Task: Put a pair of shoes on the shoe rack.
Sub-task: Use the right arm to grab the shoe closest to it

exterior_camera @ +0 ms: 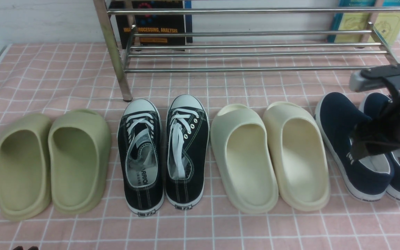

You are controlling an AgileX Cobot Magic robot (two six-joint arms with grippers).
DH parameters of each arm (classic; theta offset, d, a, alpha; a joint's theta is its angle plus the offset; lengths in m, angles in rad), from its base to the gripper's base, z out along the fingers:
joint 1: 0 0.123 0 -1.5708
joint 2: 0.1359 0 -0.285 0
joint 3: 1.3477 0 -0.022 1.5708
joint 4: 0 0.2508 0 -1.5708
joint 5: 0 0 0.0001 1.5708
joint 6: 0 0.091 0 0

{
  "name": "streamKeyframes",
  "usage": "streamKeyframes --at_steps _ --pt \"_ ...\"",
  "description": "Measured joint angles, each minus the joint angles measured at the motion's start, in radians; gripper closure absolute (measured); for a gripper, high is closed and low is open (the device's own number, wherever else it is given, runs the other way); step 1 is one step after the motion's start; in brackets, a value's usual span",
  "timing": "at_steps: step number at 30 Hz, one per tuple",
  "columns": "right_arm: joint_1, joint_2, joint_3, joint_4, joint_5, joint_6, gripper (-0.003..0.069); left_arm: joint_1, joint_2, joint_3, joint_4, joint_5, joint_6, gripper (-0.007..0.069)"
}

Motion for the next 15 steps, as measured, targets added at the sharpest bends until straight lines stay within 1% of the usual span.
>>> streamKeyframes --at_steps 2,3,4,6,7,8,9,10,15 --pt "0.003 0.019 0.000 -0.001 -0.019 0.000 0.0244 0.000 0.000 0.000 0.000 0.000 0.000 0.0426" --pt "0.006 0.055 -0.003 0.001 -0.038 0.000 0.0300 0.000 0.000 0.000 0.000 0.000 0.000 0.0426" --pt "0.006 0.058 -0.003 0.001 -0.040 0.000 0.0308 0.000 0.000 0.000 0.000 0.000 0.000 0.0426" --pt "0.006 0.106 -0.004 0.001 -0.042 0.000 0.0438 0.000 0.000 0.000 0.000 0.000 0.000 0.0426" --pt "0.006 0.110 -0.004 0.001 -0.042 0.000 0.0449 0.000 0.000 0.000 0.000 0.000 0.000 0.0426" --pt "0.006 0.128 -0.005 0.006 -0.039 0.001 0.0531 0.000 0.000 0.000 0.000 0.000 0.000 0.0424" --pt "0.006 0.134 -0.006 0.009 -0.039 0.002 0.0587 0.000 0.000 0.000 0.000 0.000 0.000 0.0424" --pt "0.006 0.135 -0.008 0.012 -0.038 0.004 0.0619 0.000 0.000 0.000 0.000 0.000 0.000 0.0424" --pt "0.006 0.124 -0.008 0.010 -0.038 0.004 0.0622 0.000 0.000 0.000 0.000 0.000 0.000 0.0423"
